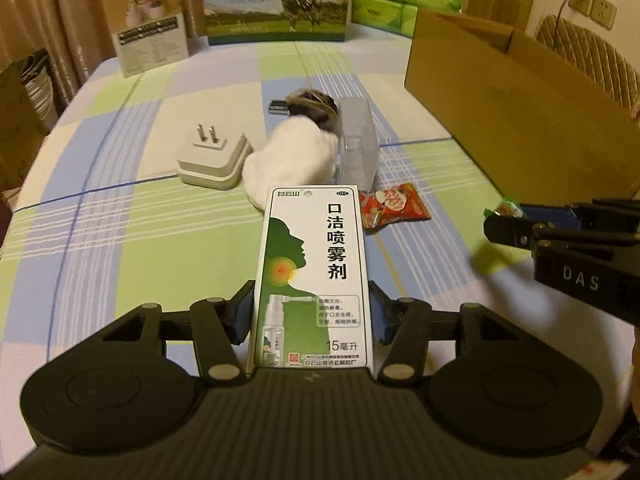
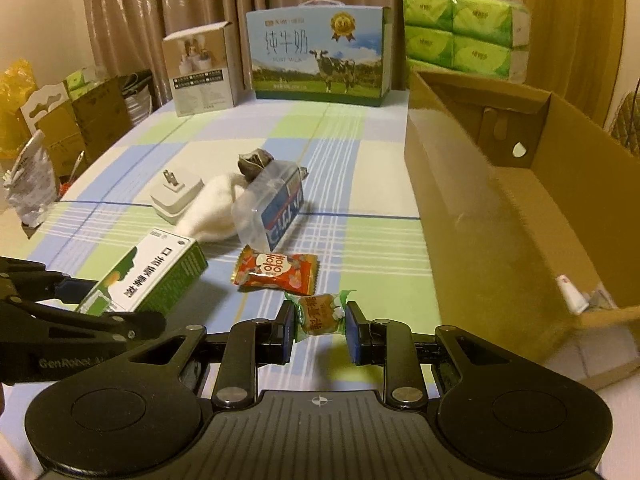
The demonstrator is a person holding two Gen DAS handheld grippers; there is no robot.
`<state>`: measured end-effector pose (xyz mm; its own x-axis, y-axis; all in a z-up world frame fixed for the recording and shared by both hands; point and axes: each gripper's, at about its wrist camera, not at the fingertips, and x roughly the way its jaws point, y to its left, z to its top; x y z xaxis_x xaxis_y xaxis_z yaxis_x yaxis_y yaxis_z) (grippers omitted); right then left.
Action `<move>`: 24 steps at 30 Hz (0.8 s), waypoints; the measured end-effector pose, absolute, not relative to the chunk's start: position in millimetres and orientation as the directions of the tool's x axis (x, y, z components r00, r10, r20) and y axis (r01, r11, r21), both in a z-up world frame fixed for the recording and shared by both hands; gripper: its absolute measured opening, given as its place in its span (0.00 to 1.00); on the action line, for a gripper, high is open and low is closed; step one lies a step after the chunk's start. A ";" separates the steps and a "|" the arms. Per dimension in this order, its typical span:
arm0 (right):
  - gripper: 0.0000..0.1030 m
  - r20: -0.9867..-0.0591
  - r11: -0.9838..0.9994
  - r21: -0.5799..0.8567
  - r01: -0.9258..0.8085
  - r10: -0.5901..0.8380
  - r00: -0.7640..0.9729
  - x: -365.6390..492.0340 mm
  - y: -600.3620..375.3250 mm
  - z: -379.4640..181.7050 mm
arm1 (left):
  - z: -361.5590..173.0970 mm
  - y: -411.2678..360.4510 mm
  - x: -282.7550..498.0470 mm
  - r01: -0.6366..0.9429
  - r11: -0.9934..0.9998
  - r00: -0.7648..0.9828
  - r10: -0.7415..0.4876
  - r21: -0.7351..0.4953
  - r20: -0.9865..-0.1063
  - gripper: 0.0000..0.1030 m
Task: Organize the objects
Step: 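Carry both items into the cardboard box and open both tools to release them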
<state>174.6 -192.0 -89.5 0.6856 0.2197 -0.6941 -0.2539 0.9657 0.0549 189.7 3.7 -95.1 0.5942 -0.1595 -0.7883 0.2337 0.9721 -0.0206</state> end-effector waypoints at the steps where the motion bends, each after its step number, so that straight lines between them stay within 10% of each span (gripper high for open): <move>1: 0.22 -0.691 0.966 0.057 -0.253 0.221 0.688 170.6 -193.2 -85.2 | -90.3 2.7 185.6 0.229 0.973 0.597 -0.158 -0.021 -0.786 0.49; 24: 0.22 -0.586 0.977 0.080 -0.199 0.207 0.784 89.6 -248.6 16.8 | 8.6 -45.8 95.1 0.226 0.973 0.664 -0.193 -0.051 -0.722 0.49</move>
<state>89.6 -248.6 16.8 0.7836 0.2072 -0.5856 -0.1986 0.9768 0.0799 95.1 -45.8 8.6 0.6643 -0.1927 -0.7222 0.2264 0.9727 -0.0512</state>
